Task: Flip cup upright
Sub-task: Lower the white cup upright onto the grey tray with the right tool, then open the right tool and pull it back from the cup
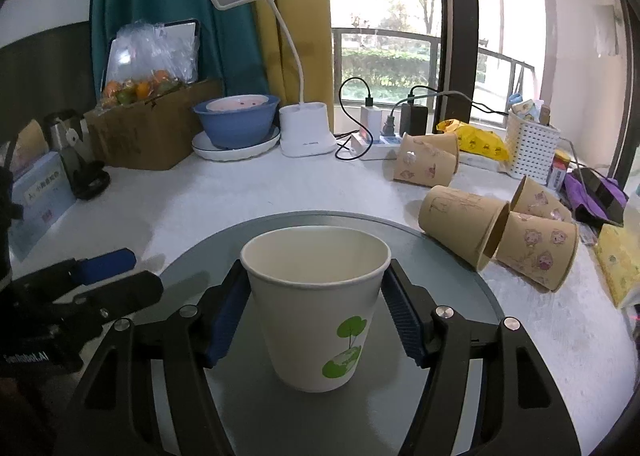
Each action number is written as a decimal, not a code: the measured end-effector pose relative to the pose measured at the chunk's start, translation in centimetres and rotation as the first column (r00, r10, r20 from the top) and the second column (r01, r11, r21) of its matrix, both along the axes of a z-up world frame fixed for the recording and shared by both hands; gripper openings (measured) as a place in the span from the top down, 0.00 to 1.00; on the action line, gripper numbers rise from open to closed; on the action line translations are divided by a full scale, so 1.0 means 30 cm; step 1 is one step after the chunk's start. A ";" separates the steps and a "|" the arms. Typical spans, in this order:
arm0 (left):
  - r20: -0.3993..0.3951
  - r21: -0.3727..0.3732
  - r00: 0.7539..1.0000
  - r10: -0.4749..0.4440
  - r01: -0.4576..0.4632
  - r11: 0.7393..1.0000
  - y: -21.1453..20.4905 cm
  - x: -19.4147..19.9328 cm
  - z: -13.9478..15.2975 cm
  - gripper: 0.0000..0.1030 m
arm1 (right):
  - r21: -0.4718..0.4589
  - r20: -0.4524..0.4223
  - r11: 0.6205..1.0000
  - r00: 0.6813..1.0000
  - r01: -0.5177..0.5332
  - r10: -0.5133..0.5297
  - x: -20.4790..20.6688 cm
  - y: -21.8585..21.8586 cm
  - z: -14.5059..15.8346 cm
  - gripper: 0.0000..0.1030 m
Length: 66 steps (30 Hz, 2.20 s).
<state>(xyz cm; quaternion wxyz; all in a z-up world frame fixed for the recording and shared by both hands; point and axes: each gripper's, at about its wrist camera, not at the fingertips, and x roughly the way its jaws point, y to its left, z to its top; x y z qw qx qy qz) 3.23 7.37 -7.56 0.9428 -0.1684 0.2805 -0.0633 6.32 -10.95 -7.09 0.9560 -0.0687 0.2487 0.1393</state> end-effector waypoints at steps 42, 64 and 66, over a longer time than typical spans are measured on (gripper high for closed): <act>0.097 0.088 0.995 -0.031 0.023 0.996 -0.080 -0.075 0.165 0.28 | 0.090 0.089 0.994 0.994 0.056 -0.064 -0.175 -0.101 0.125 0.21; 0.318 0.235 0.945 -0.077 0.000 0.972 -0.182 -0.225 0.408 0.15 | 0.130 0.203 0.988 0.973 0.082 -0.107 -0.354 -0.190 0.361 0.21; 0.326 0.243 0.944 -0.060 -0.022 0.970 -0.188 -0.234 0.425 0.15 | 0.131 0.218 0.988 0.970 0.083 -0.110 -0.377 -0.201 0.380 0.21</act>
